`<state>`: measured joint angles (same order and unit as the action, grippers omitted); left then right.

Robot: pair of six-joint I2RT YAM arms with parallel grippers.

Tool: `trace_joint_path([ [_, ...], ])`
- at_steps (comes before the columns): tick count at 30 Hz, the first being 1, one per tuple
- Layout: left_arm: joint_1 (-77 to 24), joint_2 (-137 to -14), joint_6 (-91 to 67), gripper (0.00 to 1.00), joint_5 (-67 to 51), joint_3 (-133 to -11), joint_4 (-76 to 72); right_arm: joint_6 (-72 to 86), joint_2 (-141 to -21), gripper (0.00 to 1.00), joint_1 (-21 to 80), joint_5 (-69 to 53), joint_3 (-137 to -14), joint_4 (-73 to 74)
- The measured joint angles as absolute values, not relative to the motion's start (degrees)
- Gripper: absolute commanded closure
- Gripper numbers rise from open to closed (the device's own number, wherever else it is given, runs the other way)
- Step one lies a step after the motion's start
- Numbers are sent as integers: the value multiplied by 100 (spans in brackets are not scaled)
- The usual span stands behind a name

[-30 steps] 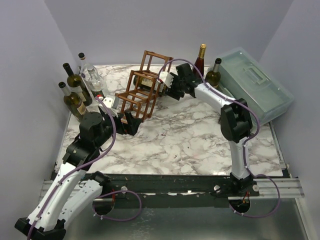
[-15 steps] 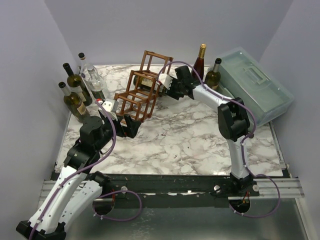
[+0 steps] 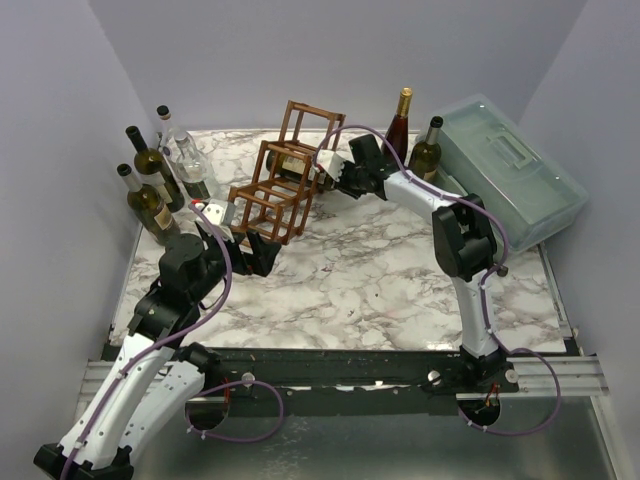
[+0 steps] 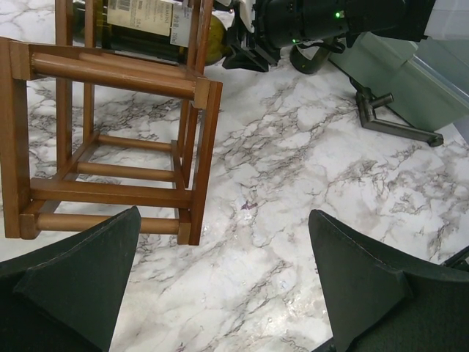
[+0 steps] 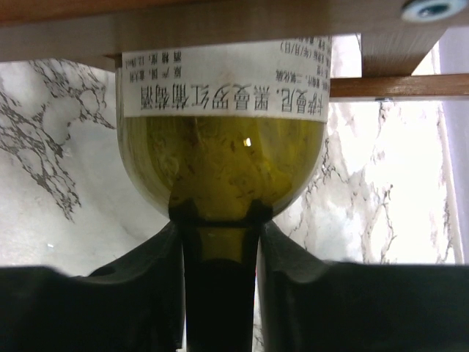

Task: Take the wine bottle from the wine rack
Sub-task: Pick up the wine bottle from the wine rack.

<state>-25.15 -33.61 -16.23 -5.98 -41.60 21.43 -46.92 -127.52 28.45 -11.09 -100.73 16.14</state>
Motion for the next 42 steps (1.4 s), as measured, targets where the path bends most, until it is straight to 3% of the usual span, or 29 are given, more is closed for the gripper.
trace_joint_path([
  [7, -2480, -3347, -1623, 2, -596, -4154, 2104, -4654, -12750, 100, 2845, -1052, -9990, 1450],
  [32, -2432, -3704, -1601, 2, -484, -4154, 2038, -4222, -12228, 100, 2766, -1041, -9159, 1107],
  [39, -2432, -4757, -1546, 16, -167, -4604, 2091, -4034, -12162, 100, 2705, -1223, -9054, 1039],
  [42, -2432, -5242, -1514, 37, 21, -4915, 2156, -3986, -12160, 100, 2687, -1293, -9054, 1039],
])
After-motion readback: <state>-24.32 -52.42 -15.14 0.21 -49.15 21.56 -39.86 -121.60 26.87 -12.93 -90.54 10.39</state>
